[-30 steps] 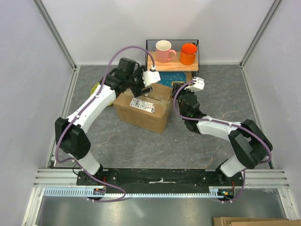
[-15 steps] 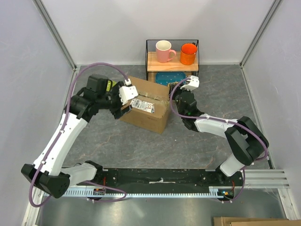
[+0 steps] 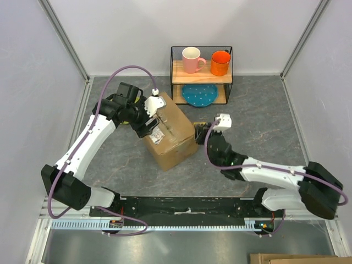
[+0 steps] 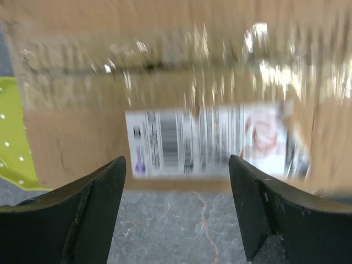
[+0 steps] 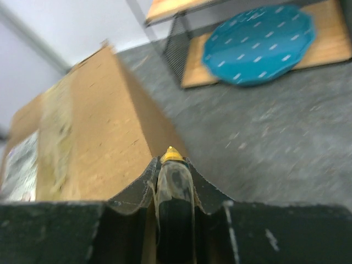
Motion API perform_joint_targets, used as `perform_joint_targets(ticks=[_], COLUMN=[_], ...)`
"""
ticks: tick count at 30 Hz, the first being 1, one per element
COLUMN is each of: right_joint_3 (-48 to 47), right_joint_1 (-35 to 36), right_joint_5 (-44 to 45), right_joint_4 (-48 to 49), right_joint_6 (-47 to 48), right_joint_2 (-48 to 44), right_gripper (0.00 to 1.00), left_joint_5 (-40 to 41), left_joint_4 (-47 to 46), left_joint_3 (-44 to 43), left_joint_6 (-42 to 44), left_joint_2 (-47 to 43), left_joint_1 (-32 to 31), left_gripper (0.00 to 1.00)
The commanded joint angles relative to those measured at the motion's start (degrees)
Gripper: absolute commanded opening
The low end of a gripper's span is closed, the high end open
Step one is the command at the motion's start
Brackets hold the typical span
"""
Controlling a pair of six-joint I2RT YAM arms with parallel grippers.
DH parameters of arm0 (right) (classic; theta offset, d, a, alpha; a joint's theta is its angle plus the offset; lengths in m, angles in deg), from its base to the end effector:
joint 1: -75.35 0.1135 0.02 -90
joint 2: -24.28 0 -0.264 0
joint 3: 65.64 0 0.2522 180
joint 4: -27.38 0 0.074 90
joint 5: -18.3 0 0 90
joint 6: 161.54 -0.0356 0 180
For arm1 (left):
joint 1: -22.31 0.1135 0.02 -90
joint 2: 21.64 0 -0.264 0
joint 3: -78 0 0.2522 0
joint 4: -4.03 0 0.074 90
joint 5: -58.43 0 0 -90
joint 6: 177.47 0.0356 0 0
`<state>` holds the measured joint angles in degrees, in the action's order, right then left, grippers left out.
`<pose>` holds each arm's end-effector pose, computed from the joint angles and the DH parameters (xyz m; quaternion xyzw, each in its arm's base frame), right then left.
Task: Unpack the express box
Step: Adjust the express box at the center of the board.
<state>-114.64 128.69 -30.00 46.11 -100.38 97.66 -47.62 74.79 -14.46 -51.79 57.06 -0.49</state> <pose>0.1828 0.2059 0.2525 0.0866 0.7275 0.2136 0.6462 0.2471 -0.1145 0.3416 0.4984 0.8091 -0.1015 0.2945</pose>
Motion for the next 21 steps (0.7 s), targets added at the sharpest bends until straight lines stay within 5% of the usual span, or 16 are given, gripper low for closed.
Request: perform_joint_targets(ticks=[1, 5, 10, 13, 17, 21], right_joint_3=[3.4, 3.0, -0.7, -3.4, -3.2, -4.5], right_joint_1=[14.7, 27.0, 27.3, 23.0, 7.5, 2.7], right_joint_5=[3.2, 13.0, 22.1, 23.5, 11.0, 7.1], right_joint_4=[-9.8, -19.3, -25.5, -21.1, -10.5, -2.4], right_joint_6=[-7.5, -13.6, -5.6, 6.3, 8.7, 12.2], right_joint_2=[-8.4, -14.0, -22.2, -21.2, -15.8, -8.2], right_gripper=[0.00, 0.00, 0.00, 0.00, 0.00, 0.00], left_joint_5=[-1.4, -2.1, -0.2, 0.5, 2.0, 0.9], left_joint_4=[-3.4, 0.0, 1.6, 3.0, 3.3, 4.8], left_joint_3=[-2.8, -3.2, -5.0, -6.8, -6.6, -8.0], left_joint_6=[-2.0, 1.8, 2.9, 1.7, -1.9, -4.3], left_joint_2=[0.2, -1.5, -3.1, -2.1, 0.7, 6.8], left_joint_1=[-0.1, 0.6, 1.8, 2.1, 2.1, 3.6], left_gripper=[0.83, 0.84, 0.84, 0.84, 0.86, 0.90])
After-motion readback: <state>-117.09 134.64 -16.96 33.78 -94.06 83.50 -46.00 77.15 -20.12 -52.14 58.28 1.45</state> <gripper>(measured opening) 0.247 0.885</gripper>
